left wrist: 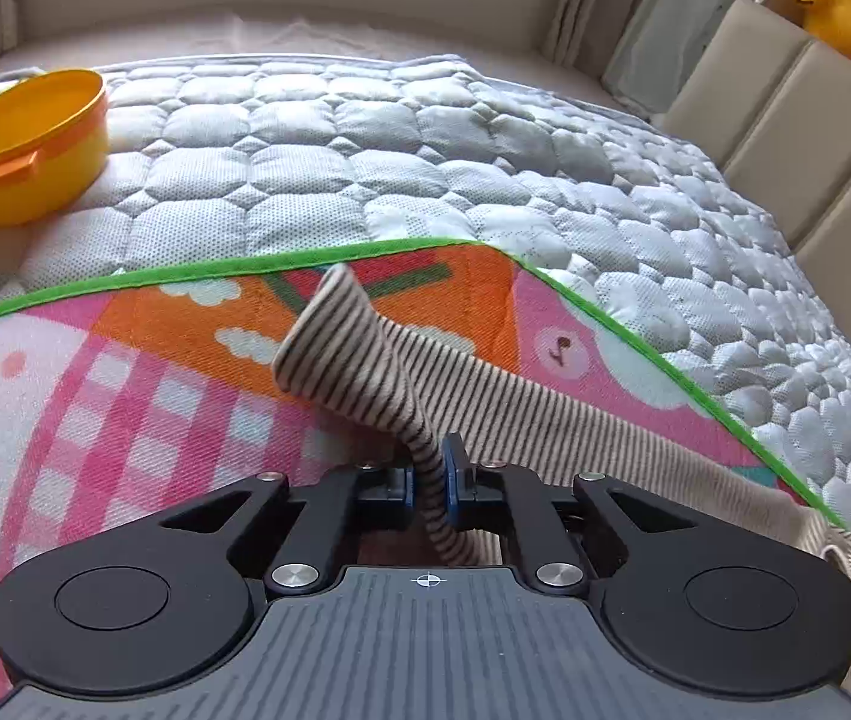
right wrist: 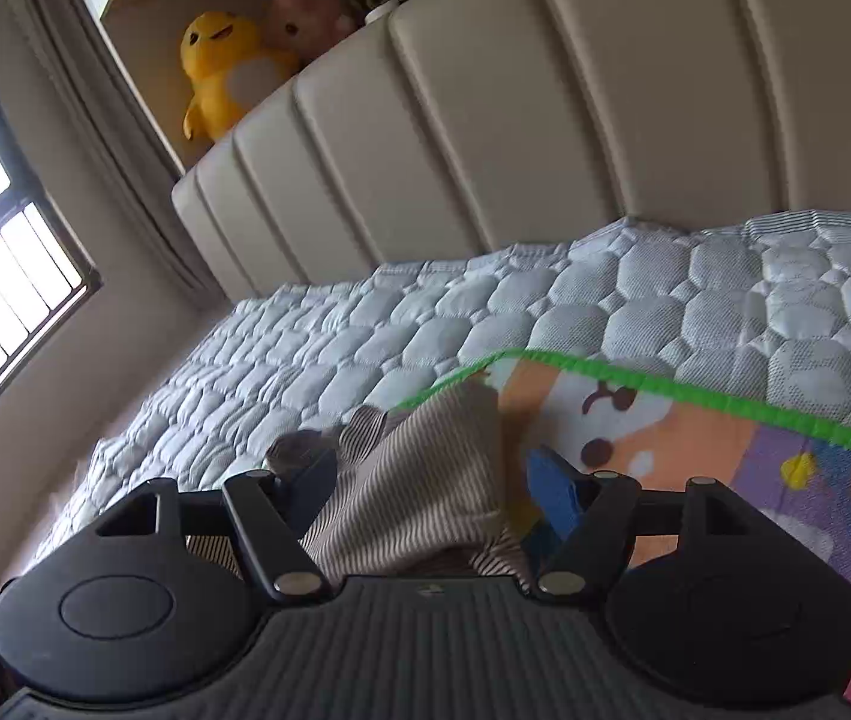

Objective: Fold clothes
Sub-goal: 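Grasp the other sleeve cuff with the left gripper and lift it, then lay the sleeve across the shirt body with the left gripper and release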

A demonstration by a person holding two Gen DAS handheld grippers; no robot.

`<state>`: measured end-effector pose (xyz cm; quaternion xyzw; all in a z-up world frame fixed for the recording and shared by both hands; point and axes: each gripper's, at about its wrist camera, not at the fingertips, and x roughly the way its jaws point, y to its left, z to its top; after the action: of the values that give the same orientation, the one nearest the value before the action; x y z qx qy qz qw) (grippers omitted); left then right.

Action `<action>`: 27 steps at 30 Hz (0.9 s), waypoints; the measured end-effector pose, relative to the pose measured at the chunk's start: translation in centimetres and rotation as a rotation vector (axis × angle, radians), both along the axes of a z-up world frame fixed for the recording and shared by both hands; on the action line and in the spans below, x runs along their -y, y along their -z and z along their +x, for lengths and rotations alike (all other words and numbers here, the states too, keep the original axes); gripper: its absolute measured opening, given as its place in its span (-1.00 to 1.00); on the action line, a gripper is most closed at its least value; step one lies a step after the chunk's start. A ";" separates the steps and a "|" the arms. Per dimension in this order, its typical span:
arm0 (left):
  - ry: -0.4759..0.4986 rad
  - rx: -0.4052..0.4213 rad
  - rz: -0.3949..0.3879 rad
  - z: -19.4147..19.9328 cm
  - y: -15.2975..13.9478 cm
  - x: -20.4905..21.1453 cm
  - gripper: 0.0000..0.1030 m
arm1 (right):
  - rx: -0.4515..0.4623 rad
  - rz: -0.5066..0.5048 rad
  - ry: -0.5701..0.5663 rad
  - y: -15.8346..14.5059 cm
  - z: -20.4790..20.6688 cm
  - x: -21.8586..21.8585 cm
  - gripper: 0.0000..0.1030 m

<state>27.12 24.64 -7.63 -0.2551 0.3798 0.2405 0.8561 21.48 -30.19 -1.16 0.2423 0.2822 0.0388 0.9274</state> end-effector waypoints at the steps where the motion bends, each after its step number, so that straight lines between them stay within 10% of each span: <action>1: 0.018 0.009 0.006 0.2 -1.1 0.4 -0.81 | 0.009 0.011 0.025 -0.3 0.0 0.9 0.38; 13: 0.432 0.273 0.066 2.5 -17.9 17.4 -0.81 | 0.128 0.101 0.205 -2.8 -1.7 7.3 0.42; 27: 0.732 0.142 -0.073 3.9 -11.8 34.6 -0.46 | 0.094 0.188 0.244 -0.8 -1.2 11.2 0.64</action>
<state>31.06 -9.92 4.15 -0.1490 0.3938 -0.1137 0.8999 20.27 -41.37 -0.38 0.3586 0.2020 -0.0365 0.9106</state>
